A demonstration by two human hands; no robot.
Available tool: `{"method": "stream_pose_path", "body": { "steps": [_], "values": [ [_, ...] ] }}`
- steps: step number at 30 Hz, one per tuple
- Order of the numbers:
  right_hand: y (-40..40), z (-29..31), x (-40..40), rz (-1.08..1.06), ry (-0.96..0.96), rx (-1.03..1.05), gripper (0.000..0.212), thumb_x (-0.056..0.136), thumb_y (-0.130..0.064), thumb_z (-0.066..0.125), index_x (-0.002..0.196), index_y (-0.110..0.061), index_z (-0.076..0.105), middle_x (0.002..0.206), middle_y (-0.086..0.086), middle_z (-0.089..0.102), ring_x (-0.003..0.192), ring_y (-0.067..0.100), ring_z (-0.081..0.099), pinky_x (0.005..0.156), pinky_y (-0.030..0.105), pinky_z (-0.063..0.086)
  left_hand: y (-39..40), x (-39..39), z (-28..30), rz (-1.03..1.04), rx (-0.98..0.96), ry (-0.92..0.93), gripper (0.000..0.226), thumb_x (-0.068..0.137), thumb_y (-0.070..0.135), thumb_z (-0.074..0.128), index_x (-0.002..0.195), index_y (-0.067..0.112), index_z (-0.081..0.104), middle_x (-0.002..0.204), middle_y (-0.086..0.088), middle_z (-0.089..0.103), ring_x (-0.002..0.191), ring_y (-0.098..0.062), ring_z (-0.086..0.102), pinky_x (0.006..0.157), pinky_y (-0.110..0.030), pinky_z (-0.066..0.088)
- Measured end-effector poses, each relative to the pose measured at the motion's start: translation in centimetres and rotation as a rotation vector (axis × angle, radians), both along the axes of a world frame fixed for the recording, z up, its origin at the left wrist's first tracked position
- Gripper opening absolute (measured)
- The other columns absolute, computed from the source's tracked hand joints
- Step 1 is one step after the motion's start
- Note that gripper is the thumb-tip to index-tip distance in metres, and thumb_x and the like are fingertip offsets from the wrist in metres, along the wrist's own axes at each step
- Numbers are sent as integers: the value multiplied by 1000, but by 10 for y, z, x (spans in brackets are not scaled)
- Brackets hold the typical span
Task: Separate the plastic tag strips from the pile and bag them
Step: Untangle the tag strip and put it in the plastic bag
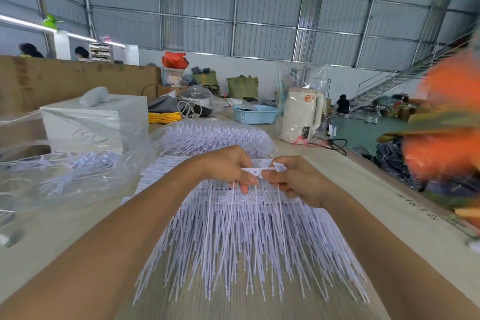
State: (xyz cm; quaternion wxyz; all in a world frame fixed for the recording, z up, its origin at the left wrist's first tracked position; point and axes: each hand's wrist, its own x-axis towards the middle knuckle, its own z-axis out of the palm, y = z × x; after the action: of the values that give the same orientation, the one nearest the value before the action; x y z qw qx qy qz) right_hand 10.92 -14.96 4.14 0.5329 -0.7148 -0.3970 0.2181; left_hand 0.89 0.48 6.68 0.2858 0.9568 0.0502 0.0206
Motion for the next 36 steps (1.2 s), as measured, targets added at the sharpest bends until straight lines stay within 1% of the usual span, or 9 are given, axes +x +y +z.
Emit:
{"method": "stream_pose_path", "body": {
  "steps": [5,8,14,17,20,24,28,31,36],
  "values": [
    [-1,-1,-1,46,-269,-67,22,88,-23,65,82,-2,60,48,-11,46,39,3,33,37,15,25,0,4,-5,34,-69,-27,34,95,21,55,63,16,67,52,4,56,45,2,49,54,-13,40],
    [4,-7,-2,8,-489,87,12,87,-10,65,78,-4,62,56,-8,50,48,-3,44,49,7,32,0,7,-5,79,-266,-41,29,93,13,56,66,8,66,52,0,58,44,-6,46,55,-23,39],
    [11,-23,5,-64,-957,398,14,85,3,61,73,3,67,67,4,56,65,13,49,60,17,37,1,5,-11,128,-701,74,34,93,11,51,59,8,50,38,6,35,31,-4,24,38,-17,14],
    [16,-31,5,-118,-821,417,13,85,0,62,73,3,64,66,7,58,64,7,50,59,18,38,0,5,-12,133,-699,102,37,94,17,50,57,11,48,36,7,28,31,-5,21,39,-19,10],
    [23,-34,6,-157,-657,328,14,84,-1,64,71,-5,62,61,-9,51,58,-2,48,55,9,33,1,4,-10,131,-701,102,40,93,18,49,53,13,48,36,7,27,30,-6,20,39,-20,9],
    [9,-27,32,-488,-375,197,13,90,-17,61,78,-13,58,59,-2,47,50,6,42,45,13,36,10,-3,-8,94,-631,134,50,92,16,52,41,18,50,41,5,28,35,-9,19,41,-22,9],
    [9,-25,22,-173,146,352,17,89,-15,63,76,-10,53,61,1,49,48,11,50,45,25,49,7,-5,-8,118,-460,65,28,93,6,50,67,9,58,61,-5,45,52,-14,35,47,-23,26],
    [19,-22,6,1,114,329,31,78,-7,73,69,-15,44,51,-3,48,43,7,43,38,17,33,-4,-1,-7,66,-303,67,23,82,-11,47,78,9,57,76,-12,51,61,-17,40,53,-27,29],
    [23,-24,1,39,-3,246,34,72,-4,78,61,-18,49,44,-11,44,36,2,36,35,14,27,-8,0,-2,16,6,77,23,81,-6,54,76,16,47,73,-1,43,65,-13,41,55,-25,30]
  ]
}}
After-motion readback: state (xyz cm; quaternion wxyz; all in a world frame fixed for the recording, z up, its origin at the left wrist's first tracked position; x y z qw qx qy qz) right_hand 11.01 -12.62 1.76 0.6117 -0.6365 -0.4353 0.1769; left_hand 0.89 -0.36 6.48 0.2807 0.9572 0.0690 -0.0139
